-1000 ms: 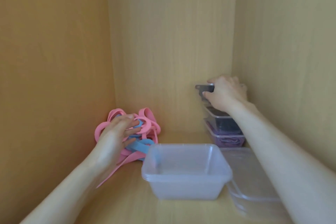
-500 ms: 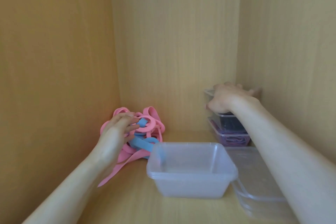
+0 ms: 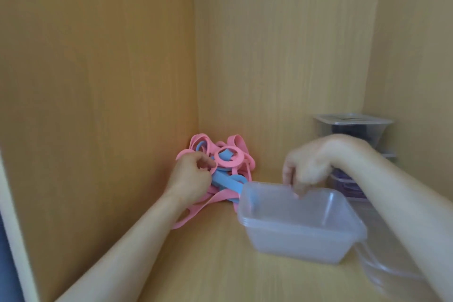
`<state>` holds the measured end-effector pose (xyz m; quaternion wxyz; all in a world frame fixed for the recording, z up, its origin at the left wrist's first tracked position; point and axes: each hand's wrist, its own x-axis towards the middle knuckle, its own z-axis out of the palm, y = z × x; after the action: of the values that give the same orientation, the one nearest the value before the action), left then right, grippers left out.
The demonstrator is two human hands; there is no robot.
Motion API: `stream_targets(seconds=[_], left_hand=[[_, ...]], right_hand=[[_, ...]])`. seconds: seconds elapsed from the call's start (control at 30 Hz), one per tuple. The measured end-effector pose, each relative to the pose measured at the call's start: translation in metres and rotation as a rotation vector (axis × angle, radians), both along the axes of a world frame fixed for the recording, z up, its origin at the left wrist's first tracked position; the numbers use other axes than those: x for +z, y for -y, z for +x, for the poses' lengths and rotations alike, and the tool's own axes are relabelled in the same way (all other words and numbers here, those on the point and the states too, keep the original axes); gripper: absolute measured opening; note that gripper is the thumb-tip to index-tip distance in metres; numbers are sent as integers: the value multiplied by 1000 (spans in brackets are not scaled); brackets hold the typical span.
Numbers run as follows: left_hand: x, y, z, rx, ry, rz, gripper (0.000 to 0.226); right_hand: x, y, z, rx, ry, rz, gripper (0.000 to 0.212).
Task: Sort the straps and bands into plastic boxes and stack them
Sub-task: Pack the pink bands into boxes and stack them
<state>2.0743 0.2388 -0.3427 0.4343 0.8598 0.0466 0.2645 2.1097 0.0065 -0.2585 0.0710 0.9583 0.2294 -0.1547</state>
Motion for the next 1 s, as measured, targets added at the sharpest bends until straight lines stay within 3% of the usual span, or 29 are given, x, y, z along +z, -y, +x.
stream_targets(seconds=[0.2,0.3,0.43,0.53,0.77,1.0], left_hand=[[-20,-3,6,-201,-48,544,40],[-22,-5,9,-167,-45,636,34],[-20,-9,12,-96,-16,531,39],[-18,-10,8,-50,-19,432,47],[-12,-16,6,102,27,419,55],[-5,-16,9,140,232,59,53]], right_hand=[[-13,-5,4,122,-33,77,19],[-19,-17,2,207,-55,183,14],[-20,-24,2,201,-137,445,11],[-14,-17,10,154,-18,568,14],[-24,-21,44,88,200,623,23],[-33,-57,73,167,246,595,27]])
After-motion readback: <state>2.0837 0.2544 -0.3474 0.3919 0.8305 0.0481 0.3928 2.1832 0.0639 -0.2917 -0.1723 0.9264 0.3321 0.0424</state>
